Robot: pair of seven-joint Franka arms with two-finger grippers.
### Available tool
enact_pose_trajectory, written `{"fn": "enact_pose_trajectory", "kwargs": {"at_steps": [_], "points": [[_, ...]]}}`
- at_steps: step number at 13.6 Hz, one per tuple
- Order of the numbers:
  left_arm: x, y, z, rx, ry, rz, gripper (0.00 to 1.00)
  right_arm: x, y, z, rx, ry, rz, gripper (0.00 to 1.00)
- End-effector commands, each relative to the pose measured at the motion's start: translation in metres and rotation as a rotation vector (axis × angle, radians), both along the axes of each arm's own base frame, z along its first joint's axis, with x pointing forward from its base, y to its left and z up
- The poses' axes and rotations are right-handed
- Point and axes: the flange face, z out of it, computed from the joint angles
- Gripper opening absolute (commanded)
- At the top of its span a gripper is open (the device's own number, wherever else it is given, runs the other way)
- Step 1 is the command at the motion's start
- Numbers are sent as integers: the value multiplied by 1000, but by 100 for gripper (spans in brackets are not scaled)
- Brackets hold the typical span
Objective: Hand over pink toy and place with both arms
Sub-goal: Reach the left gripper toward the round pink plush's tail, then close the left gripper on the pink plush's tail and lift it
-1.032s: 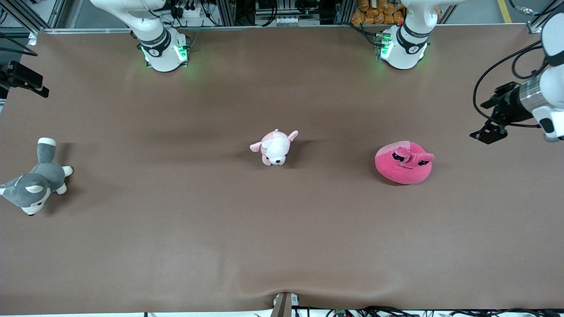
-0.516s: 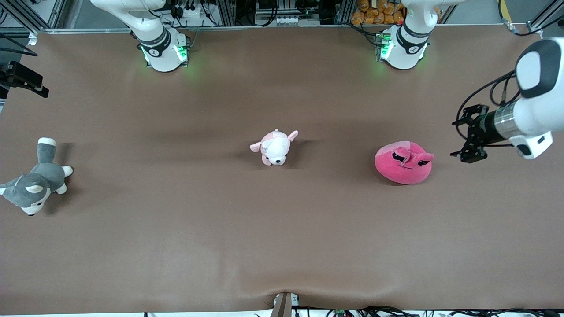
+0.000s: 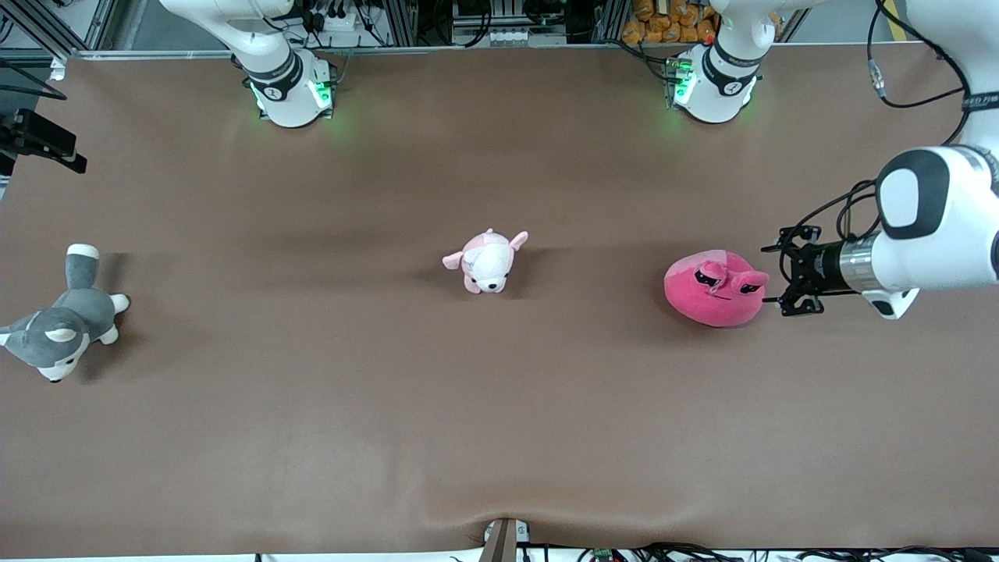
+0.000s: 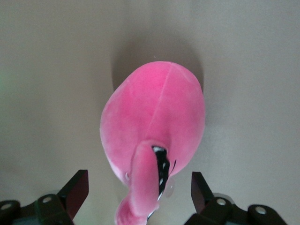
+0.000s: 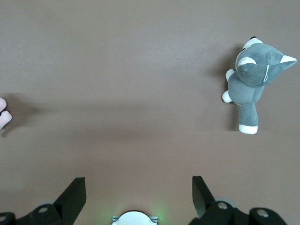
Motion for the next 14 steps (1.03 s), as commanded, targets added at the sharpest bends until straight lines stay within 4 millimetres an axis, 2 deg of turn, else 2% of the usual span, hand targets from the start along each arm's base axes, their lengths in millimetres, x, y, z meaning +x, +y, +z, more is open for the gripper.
{"fn": "enact_pose_trajectory", "kwargs": {"at_steps": [1,5,7,8,11,14], "points": [[5,0,-9,-28,9,41,72,1,-1,4,0,2,6,100],[5,0,-11,-69,15,70,35,1,-1,4,0,1,6,100],[4,-1,-15,-71,24,67,5,1,-1,4,0,2,6,100],[4,-1,-15,-72,27,66,0,1,-1,4,0,1,6,100],[2,-5,0,-79,25,43,0,2,0,3,-1,2,9,100],[2,-12,28,-103,42,25,0,2,-1,4,-6,1,8,100]]}}
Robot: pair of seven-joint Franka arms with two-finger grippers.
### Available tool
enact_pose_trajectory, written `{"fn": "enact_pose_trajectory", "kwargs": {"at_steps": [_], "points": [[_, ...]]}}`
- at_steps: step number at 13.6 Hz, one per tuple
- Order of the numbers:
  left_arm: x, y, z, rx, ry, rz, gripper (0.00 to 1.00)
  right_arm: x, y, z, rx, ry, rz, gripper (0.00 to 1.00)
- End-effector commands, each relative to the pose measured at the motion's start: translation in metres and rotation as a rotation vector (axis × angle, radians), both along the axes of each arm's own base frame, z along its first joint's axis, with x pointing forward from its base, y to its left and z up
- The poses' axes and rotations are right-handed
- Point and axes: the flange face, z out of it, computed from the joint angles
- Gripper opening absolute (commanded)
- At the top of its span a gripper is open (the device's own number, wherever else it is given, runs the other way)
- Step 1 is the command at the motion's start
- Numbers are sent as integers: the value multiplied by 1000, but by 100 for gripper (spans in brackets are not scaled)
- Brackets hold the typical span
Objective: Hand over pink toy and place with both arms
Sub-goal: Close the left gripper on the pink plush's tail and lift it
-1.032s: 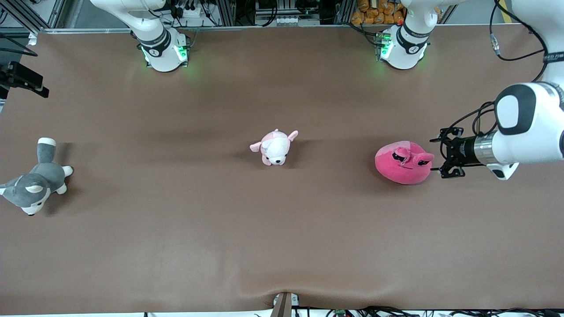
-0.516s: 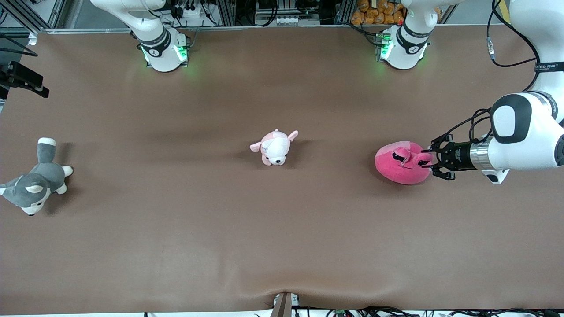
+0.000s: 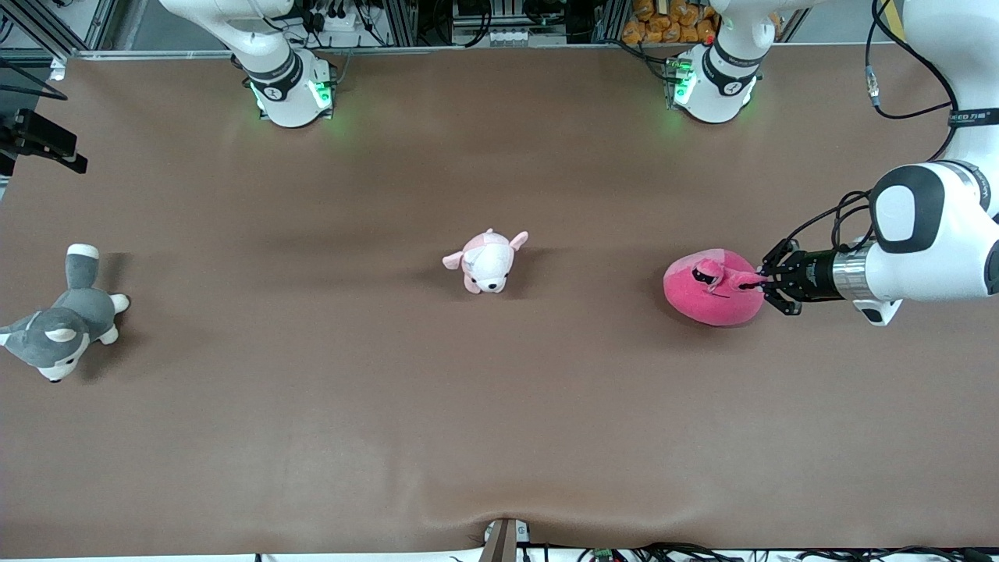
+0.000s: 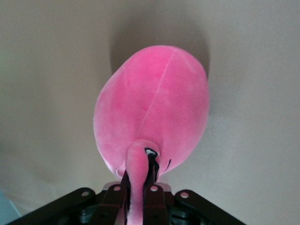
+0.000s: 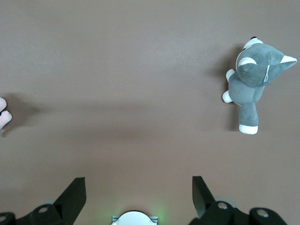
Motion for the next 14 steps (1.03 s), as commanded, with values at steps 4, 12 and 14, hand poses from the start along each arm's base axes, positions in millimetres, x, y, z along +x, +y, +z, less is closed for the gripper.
{"fn": "enact_pose_trajectory", "kwargs": {"at_steps": [4,12,14], "points": [[1,-14,76,-106,18,-30,0,3,-1,3,-12,3,9,100],[8,-87,176,-193,-11,-45,0,58,-3,-19,-23,-23,14,100],[4,-117,184,-203,3,-54,0,55,10,-19,-21,-8,-133,100]]}}
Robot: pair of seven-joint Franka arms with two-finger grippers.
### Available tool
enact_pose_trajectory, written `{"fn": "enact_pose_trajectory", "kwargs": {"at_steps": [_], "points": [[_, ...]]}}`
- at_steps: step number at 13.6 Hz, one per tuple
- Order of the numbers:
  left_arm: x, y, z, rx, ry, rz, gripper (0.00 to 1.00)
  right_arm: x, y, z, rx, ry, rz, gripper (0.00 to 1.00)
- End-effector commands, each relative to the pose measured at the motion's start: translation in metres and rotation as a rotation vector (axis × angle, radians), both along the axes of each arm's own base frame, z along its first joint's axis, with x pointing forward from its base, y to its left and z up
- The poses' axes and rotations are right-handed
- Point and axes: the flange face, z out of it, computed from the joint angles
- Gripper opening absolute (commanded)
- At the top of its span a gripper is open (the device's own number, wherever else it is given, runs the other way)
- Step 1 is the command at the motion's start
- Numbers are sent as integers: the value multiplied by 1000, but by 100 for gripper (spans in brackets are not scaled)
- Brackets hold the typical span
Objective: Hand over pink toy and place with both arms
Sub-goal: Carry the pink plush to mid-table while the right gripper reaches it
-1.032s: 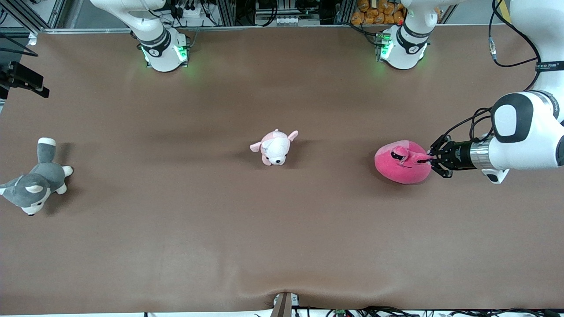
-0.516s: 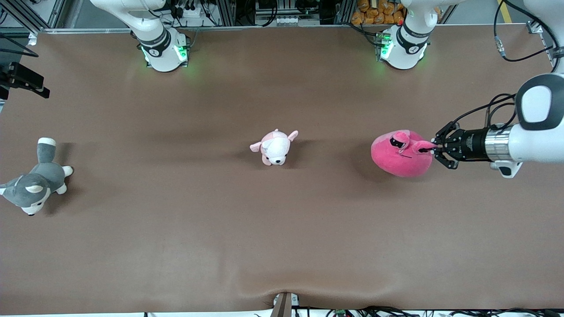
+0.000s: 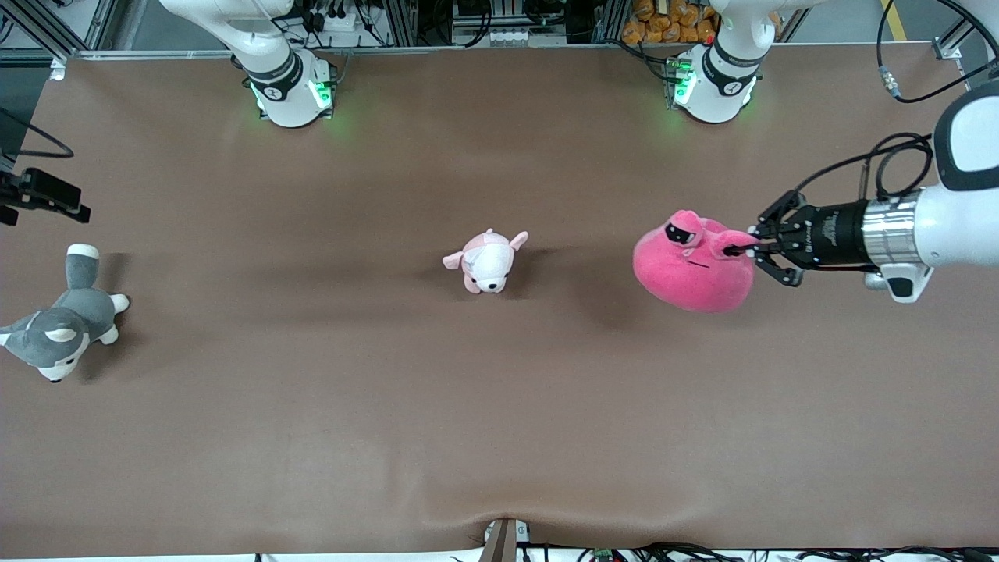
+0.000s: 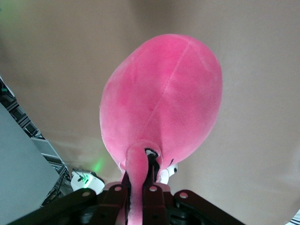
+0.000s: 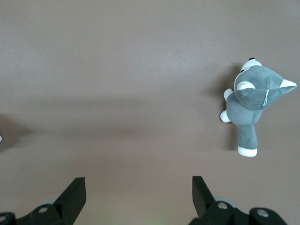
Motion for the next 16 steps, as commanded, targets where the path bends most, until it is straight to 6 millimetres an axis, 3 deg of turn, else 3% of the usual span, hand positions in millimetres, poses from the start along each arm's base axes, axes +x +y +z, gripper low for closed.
{"fn": "enact_pose_trajectory", "kwargs": {"at_steps": [1,7,10,12,15,16], "points": [[-3,-33,25,-32,1,-13,0,-7,29,9,-14,49,-199,100],[-24,-161,40,7,-17,92,0,-14,126,6,175,205,-663,100],[-40,-217,39,17,-4,164,0,-19,201,-2,171,277,-821,100],[-41,-229,43,18,20,258,0,-23,247,-6,159,272,-926,100],[-45,-257,52,-11,62,436,0,-38,333,-27,107,290,-1090,100],[-47,-272,43,-7,91,472,0,-41,361,-38,98,289,-1145,100]]}}
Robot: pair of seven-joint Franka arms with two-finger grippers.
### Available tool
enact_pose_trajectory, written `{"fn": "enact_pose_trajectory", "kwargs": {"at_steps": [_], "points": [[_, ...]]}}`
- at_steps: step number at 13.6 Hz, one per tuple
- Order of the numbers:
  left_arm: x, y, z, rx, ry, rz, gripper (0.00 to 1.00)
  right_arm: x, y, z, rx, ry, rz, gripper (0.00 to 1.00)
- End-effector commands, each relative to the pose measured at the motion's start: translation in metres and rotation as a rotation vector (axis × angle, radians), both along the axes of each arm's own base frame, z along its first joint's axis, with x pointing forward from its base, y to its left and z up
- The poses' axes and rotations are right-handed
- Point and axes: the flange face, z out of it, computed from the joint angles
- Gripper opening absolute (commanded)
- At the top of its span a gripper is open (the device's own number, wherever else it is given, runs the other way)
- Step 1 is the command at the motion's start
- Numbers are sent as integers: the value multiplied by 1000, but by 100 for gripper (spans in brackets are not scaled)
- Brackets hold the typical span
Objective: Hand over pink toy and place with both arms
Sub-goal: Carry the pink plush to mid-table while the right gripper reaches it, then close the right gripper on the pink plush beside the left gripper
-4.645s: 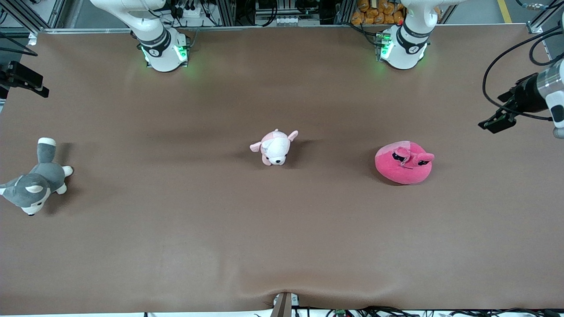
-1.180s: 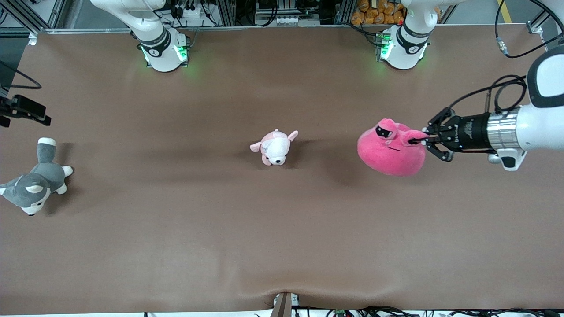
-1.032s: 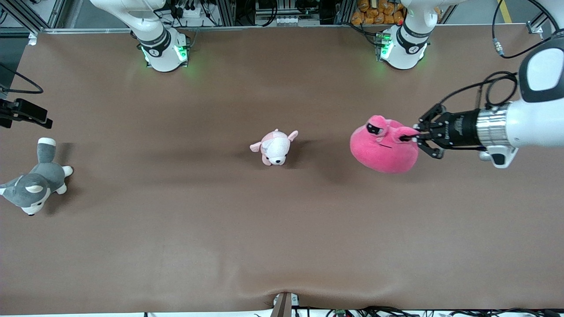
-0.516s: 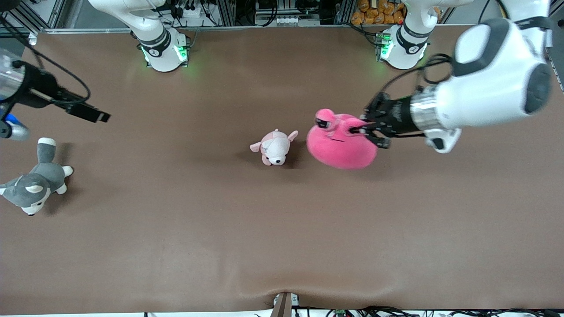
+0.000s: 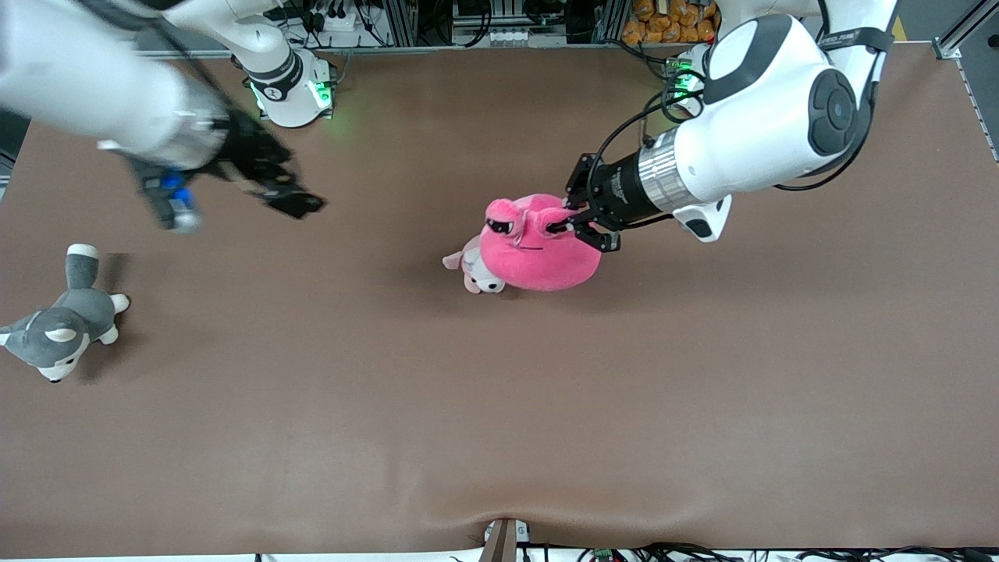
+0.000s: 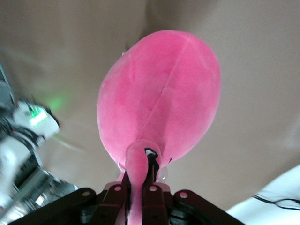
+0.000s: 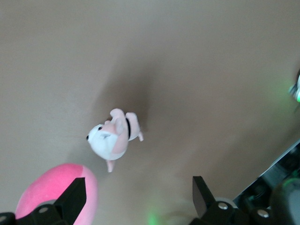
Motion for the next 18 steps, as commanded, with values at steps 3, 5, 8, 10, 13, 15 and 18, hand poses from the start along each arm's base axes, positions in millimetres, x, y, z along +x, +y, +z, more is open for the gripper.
{"fn": "enact_pose_trajectory", "kwargs": {"at_steps": [3,5,8,10,13,15,18], "points": [[-14,-52,-11,-21,47,62,0,-6,99,-34,-20,23,-311,100],[-17,-54,-7,-22,40,59,0,-1,110,-42,-11,19,-390,100],[-9,-42,-11,-7,43,69,0,-9,134,-55,-35,19,-407,100],[-10,-41,-6,-9,37,71,0,-5,138,-54,-42,-26,-453,78],[-7,-40,-9,-9,42,76,0,1,144,-48,-40,-120,-546,37],[-7,-40,-9,-9,42,75,0,2,148,-51,-42,-136,-548,35],[-7,-39,-7,-7,37,76,0,5,160,-57,-9,-171,-550,23]]}}
